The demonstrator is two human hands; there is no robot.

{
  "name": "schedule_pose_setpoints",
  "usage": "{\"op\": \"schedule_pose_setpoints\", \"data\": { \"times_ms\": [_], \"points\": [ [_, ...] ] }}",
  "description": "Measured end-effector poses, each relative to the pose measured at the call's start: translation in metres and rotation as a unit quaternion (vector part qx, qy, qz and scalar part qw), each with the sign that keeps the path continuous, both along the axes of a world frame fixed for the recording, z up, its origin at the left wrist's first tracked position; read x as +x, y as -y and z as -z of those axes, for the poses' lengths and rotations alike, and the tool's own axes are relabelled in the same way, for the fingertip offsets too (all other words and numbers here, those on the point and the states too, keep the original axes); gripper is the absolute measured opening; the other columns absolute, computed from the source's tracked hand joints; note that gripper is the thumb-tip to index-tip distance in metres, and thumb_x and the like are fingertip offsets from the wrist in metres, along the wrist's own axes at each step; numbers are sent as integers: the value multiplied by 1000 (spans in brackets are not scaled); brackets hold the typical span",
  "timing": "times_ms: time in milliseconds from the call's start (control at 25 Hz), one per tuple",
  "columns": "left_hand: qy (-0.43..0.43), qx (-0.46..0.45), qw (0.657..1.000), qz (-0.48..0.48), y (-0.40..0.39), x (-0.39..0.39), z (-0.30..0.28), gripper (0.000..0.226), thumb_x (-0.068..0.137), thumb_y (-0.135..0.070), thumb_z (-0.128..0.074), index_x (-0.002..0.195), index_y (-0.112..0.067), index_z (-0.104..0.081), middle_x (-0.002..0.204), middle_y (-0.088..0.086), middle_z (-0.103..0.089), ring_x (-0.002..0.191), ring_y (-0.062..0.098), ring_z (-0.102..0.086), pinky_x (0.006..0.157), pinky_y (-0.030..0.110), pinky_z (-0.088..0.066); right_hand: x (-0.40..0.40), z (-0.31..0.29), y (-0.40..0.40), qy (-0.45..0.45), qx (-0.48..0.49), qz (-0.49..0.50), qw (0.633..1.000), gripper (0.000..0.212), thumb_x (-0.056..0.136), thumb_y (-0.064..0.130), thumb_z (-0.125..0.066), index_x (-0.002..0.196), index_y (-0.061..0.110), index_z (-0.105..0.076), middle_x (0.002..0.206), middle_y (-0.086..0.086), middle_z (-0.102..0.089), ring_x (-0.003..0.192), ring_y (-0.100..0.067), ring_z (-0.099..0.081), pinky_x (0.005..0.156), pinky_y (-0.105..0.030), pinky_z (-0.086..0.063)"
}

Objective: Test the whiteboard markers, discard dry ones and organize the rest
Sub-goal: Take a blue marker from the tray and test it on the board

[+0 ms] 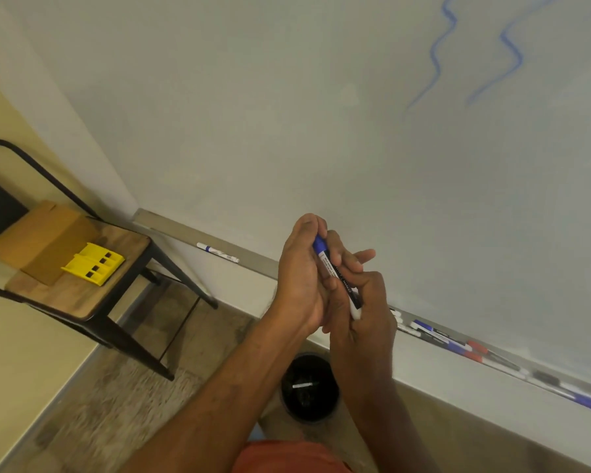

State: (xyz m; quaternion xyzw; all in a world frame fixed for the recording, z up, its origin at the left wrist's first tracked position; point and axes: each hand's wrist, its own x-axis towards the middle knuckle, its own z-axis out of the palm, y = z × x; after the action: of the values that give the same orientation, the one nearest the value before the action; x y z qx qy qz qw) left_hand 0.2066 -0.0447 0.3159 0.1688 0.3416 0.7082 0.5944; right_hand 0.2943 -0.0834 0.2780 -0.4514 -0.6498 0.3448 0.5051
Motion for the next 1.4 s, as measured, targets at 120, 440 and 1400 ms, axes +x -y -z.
{"op": "schedule_pose_setpoints", "data": {
  "times_ms": [120, 440, 1400],
  "points": [
    [-9, -18, 1000, -2, -14, -35, 6, 40, 111, -26, -34, 77, -13, -50, 54, 7, -47, 48, 22, -56, 85, 48, -60, -33, 6, -13, 6, -21, -7, 1000, 14, 104, 35, -49, 118, 36, -49, 104, 43, -58, 91, -4, -66, 68, -21, -57],
    [-84, -141, 986, -35, -43, -146, 72, 33, 110, -29, -37, 90, -12, -57, 74, 11, -67, 74, 29, -69, 92, 47, -58, -124, 58, -72, 43, -145, -42, 988, 26, 101, 37, -53, 119, 21, -60, 100, 26, -63, 90, -1, -64, 78, -16, -55],
    [-653, -321, 682, 71, -91, -361, 289, 53, 106, -40, -45, 153, -16, -39, 164, 9, -31, 153, 31, -25, 123, 42, -20, -272, 228, -185, 444, -96, -168, 875, 26, 103, 23, -59, 128, 13, -58, 117, -6, -69, 101, -21, -71, 84, -28, -56]
  ]
}}
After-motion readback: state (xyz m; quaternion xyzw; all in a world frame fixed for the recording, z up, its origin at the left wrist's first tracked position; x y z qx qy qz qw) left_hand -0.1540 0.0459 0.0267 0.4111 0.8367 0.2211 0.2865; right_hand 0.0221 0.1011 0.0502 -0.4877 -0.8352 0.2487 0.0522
